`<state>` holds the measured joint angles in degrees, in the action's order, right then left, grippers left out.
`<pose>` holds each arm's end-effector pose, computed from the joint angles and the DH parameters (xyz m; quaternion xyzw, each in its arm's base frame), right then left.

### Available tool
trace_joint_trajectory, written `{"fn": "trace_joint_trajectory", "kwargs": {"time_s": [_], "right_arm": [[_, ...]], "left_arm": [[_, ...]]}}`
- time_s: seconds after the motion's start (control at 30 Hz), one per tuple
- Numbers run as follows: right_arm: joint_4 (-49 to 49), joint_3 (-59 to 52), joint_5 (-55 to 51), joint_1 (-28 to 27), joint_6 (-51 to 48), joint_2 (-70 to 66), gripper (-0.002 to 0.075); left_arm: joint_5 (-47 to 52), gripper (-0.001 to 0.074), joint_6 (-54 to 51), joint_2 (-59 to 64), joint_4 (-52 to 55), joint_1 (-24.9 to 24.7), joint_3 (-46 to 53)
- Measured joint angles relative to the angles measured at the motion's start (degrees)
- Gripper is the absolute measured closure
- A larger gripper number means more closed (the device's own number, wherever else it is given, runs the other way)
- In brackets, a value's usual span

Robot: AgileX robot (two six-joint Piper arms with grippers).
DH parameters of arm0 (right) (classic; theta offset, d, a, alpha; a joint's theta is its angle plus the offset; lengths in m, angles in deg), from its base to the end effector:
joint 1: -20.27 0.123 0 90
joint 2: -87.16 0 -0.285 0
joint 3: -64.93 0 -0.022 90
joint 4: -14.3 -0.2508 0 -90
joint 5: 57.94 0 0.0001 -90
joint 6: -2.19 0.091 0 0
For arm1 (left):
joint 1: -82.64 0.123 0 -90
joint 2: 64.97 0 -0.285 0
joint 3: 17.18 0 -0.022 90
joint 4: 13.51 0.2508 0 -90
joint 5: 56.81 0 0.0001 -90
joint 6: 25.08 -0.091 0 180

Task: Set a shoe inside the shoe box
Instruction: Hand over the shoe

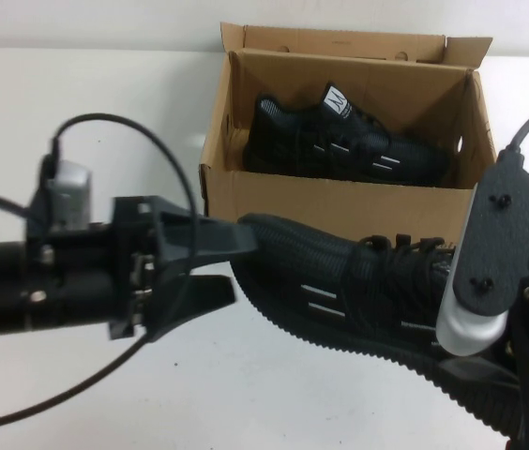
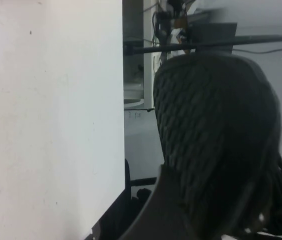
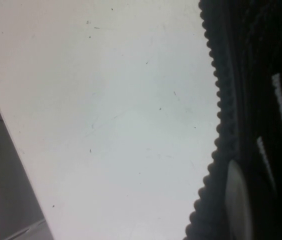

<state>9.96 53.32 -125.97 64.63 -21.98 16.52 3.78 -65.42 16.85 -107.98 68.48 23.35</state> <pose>0.1357 0.1416 0.3687 -0.5399 0.8009 0.0819 0.2457 0.1979 -0.1315 0.2708 -0.0242 0.7760 -0.6176 0.1257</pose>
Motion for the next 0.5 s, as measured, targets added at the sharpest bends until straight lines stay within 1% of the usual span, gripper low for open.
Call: {"fn": "trace_joint_trajectory", "kwargs": {"time_s": [0.1,0.27,0.3,0.33,0.37,0.4,0.43,0.47,0.5], "right_arm": [[0.00,0.00,-0.04,0.00,0.00,0.00,0.0732],[-0.08,0.00,-0.94,0.00,0.00,0.00,0.0733],[-0.08,0.00,-1.05,0.00,0.00,0.00,0.0733],[-0.12,0.00,-1.05,0.00,-0.09,0.00,0.0733],[-0.12,0.00,-1.27,0.00,-0.09,0.00,0.0733],[-0.12,0.00,-1.52,0.00,-0.09,0.00,0.0733],[-0.23,0.00,-1.62,0.00,-0.09,0.14,0.0733],[-0.34,0.00,-1.62,0.00,-0.09,0.24,0.0733],[-0.45,0.00,-1.62,0.00,-0.09,0.29,0.0733]], "left_arm": [[-1.81,0.0208,-1.13,2.79,-1.04,-2.99,-1.90],[-2.87,0.0209,-2.00,8.05,-1.48,-5.98,-6.06],[-2.87,0.0220,-2.12,9.06,-1.59,-6.45,-7.00],[-2.44,0.0255,-2.31,10.02,-1.59,-6.84,-7.96],[-2.22,0.0328,-2.64,10.78,-1.28,-7.03,-8.75],[-2.13,0.0439,-3.24,11.66,-0.77,-7.27,-9.73],[-2.07,0.0533,-4.01,12.48,-0.33,-7.48,-10.64],[-2.19,0.0576,-4.43,13.08,0.32,-7.63,-11.25],[-2.31,0.0602,-4.79,13.42,0.71,-7.89,-11.80]]}}
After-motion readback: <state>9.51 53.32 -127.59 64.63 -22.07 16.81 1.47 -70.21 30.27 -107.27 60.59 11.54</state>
